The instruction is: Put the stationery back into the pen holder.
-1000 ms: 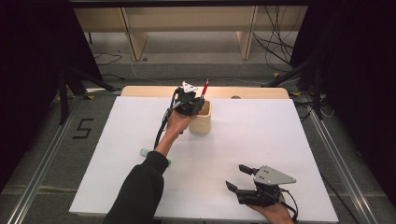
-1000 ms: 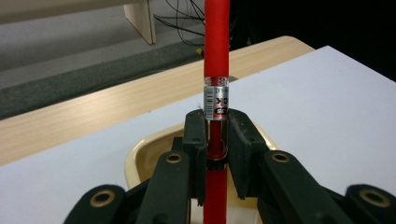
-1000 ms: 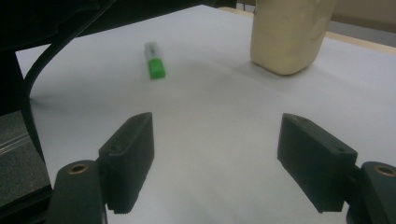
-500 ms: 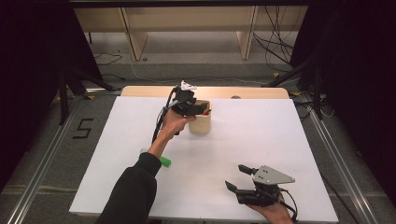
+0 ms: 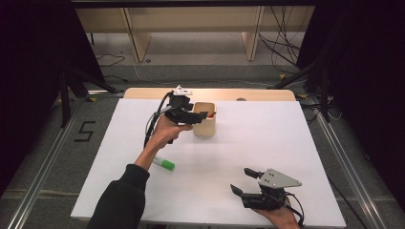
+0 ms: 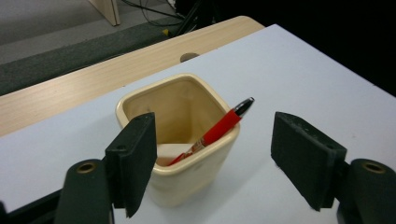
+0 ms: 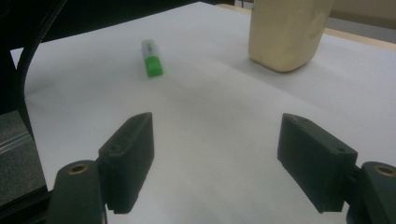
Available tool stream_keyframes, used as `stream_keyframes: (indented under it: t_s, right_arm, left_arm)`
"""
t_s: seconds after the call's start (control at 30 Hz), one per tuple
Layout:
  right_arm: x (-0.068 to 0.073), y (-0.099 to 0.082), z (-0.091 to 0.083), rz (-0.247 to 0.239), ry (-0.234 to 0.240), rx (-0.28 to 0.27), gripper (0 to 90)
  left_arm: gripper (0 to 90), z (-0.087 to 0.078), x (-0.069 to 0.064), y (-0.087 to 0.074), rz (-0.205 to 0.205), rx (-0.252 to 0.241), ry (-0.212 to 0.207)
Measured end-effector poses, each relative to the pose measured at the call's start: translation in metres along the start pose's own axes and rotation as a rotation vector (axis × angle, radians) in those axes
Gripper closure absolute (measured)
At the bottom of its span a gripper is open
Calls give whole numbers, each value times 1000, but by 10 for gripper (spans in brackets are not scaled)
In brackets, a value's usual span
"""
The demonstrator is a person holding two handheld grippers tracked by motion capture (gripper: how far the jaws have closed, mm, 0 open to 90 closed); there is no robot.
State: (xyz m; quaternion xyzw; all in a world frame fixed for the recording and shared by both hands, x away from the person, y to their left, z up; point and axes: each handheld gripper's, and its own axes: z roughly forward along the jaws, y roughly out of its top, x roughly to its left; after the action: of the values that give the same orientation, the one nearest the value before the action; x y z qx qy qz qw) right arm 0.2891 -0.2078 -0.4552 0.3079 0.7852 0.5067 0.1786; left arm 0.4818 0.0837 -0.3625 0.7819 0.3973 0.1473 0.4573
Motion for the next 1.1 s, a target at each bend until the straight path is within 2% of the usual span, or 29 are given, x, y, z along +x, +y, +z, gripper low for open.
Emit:
stream_keyframes:
  t_s: [0.1, 0.2, 0.3, 0.4, 0.5, 0.6, 0.67, 0.8, 0.93, 1.1]
  right_arm:
    - [1, 0, 0, 0, -4, -1, 279]
    - [1, 1, -1, 1, -4, -5, 278]
    - [0, 0, -1, 6, -5, -6, 278]
    - [1, 1, -2, 3, -5, -7, 278]
    - [1, 1, -1, 0, -3, -3, 278]
    - [1, 0, -1, 0, -4, -1, 278]
    - [1, 0, -1, -1, -4, -2, 279]
    - [3, 0, 0, -11, -1, 4, 278]
    - [4, 0, 0, -13, 2, 5, 278]
    - [6, 0, 1, -20, 5, 6, 277]
  left_arm:
    - [282, -8, 0, -6, 14, 22, 1]
    - [272, -16, 2, -14, 12, 32, -19]
    - [267, -24, 3, -22, 13, 28, -20]
    - [267, -30, 4, -30, 33, 40, -20]
    - [260, -34, 6, -38, 54, 58, -3]
    - [259, -39, 8, -47, 49, 57, -12]
    - [258, -39, 9, -50, 67, 86, 11]
    - [263, -42, 16, -59, 57, 89, 26]
    - [319, -47, 24, -69, 57, 100, 40]
    - [505, -54, 33, -81, 74, 103, 51]
